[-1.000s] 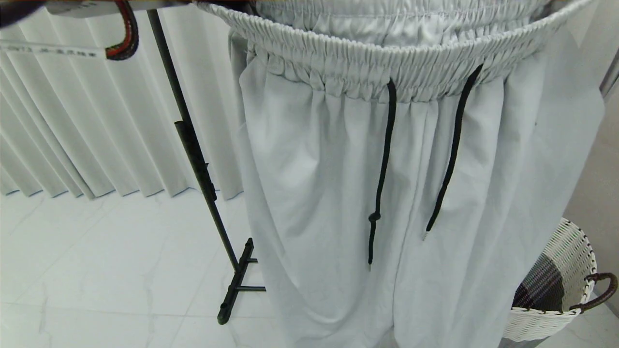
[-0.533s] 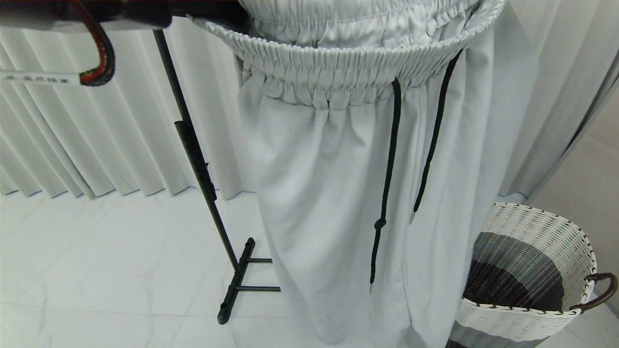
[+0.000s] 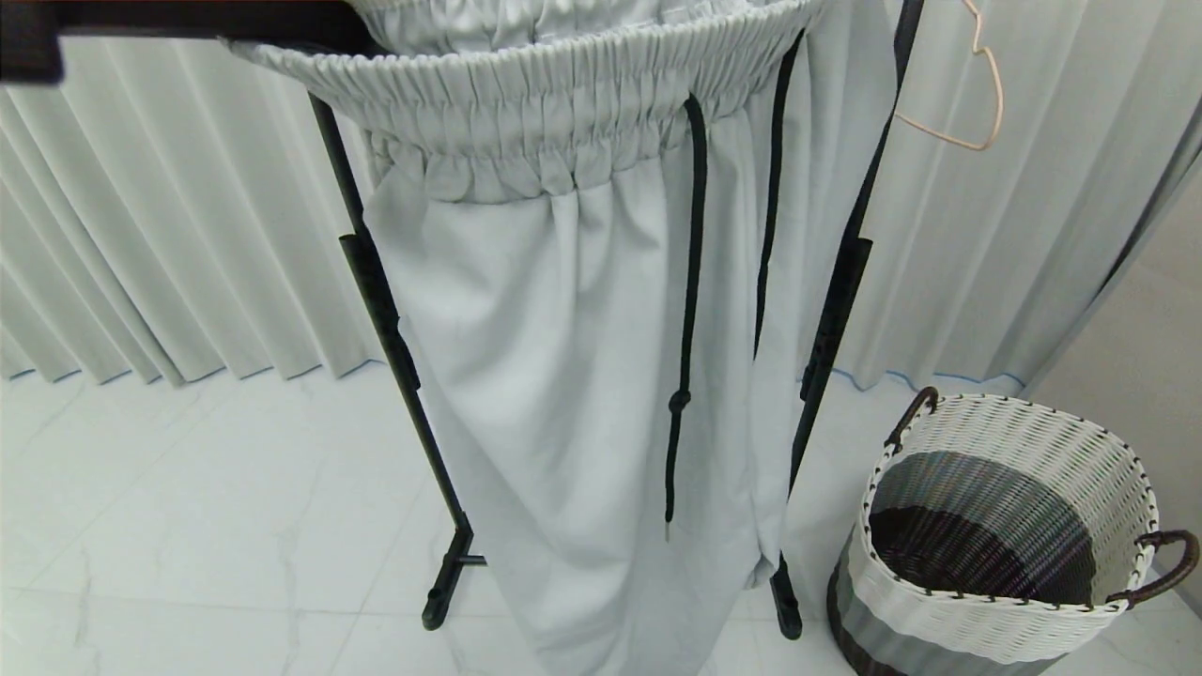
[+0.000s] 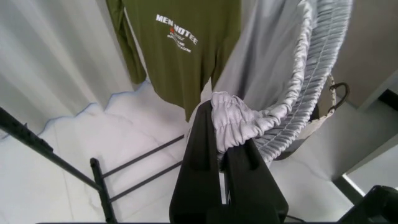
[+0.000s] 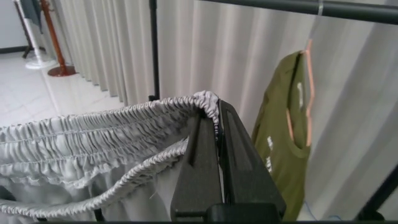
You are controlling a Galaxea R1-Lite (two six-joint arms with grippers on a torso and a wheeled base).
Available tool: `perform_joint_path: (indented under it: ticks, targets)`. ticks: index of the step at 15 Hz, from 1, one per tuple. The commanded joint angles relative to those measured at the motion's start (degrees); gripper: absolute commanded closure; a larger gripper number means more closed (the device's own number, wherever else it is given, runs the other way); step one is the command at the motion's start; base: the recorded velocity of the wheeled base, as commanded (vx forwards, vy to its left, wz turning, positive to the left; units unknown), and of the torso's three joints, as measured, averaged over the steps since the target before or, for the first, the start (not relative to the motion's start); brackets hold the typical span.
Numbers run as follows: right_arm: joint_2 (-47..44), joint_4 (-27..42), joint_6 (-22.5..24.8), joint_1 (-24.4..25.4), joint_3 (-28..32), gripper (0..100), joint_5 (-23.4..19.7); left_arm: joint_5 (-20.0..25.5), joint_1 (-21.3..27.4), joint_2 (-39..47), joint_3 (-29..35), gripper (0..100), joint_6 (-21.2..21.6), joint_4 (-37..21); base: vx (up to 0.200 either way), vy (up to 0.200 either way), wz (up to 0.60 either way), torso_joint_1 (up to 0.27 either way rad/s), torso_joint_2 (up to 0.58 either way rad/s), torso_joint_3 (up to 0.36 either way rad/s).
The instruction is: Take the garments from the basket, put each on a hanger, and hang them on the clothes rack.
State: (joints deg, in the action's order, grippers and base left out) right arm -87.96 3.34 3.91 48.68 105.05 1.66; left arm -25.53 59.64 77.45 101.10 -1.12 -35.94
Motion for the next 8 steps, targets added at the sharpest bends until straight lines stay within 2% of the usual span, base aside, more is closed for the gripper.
perform_joint_path:
  ticks: [1, 4, 6, 8]
  targets:
    - [-2.2, -0.4, 0.0, 0.6, 0.5, 100, 0.0, 0.0, 0.4, -0.9, -0.5, 100, 0.2, 0.0, 0.0, 0.0, 0.0, 0.0, 0.0, 0.0]
    - [-2.3, 0.2, 1.1, 0.6, 0.8, 100, 0.7, 0.2, 1.4, -0.6, -0.3, 100, 2.9, 0.2, 0.0, 0.0, 0.0, 0.0, 0.0, 0.0]
    - [-1.3, 1.4, 1.0, 0.4, 0.8, 100, 1.8, 0.3, 1.4, -0.2, 0.2, 100, 3.1, 0.3, 0.0, 0.0, 0.0, 0.0, 0.0, 0.0]
    - [0.9, 5.5, 0.7, 0.2, 0.0, 100, 3.5, 0.1, 1.2, 1.3, 0.5, 100, 2.6, 0.5, 0.0, 0.0, 0.0, 0.0, 0.0, 0.0]
